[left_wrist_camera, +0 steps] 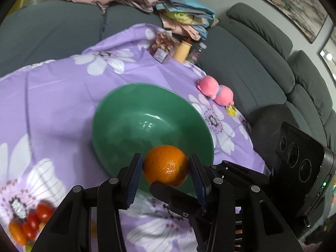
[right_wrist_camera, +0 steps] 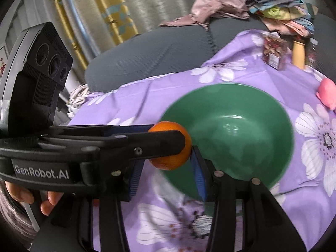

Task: Organize fruits
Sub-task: 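Carry the orange over the green bowl and open the left tool, then move the left tool back toward the fruit cluster while the right tool approaches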

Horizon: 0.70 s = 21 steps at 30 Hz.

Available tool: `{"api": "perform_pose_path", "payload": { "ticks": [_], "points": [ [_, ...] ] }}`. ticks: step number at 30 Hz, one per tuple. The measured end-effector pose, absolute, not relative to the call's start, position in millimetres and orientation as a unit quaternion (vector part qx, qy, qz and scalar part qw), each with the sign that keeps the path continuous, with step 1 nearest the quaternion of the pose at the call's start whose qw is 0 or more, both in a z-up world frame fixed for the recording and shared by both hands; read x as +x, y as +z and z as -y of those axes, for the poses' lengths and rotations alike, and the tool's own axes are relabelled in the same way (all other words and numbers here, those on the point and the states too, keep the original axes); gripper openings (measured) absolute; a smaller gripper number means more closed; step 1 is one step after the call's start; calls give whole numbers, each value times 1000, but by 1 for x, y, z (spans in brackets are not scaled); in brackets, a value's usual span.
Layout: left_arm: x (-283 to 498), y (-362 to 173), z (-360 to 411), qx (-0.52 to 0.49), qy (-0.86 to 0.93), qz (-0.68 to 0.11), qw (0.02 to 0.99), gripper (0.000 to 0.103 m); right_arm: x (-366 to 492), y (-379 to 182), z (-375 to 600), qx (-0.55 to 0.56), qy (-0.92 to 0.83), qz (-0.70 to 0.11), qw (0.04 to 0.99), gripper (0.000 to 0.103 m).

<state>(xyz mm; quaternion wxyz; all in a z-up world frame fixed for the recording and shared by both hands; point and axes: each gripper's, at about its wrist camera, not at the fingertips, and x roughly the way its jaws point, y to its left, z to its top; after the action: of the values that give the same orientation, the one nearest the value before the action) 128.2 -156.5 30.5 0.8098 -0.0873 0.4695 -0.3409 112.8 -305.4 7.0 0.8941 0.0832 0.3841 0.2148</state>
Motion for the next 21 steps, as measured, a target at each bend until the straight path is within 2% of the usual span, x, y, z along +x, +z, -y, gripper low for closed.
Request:
{"api": "perform_pose_path", "payload": {
  "ticks": [12, 15, 16, 18, 19, 21],
  "points": [
    [135, 16, 164, -107, -342, -490, 795, 45, 123, -7, 319, 73, 186, -404, 893, 47],
    [132, 23, 161, -109, -341, -484, 799, 45, 120, -8, 318, 67, 176, -404, 895, 56],
    [130, 25, 159, -109, -340, -480, 801, 47, 118, -8, 318, 66, 175, -404, 895, 57],
    [125, 31, 156, -106, -336, -473, 808, 62, 113, -6, 318, 63, 171, -402, 897, 58],
    [121, 35, 153, -104, -332, -467, 813, 74, 110, -5, 318, 62, 170, -399, 899, 62],
    [113, 43, 146, -101, -324, -454, 824, 77, 103, -1, 318, 60, 166, -392, 903, 66]
  ]
}}
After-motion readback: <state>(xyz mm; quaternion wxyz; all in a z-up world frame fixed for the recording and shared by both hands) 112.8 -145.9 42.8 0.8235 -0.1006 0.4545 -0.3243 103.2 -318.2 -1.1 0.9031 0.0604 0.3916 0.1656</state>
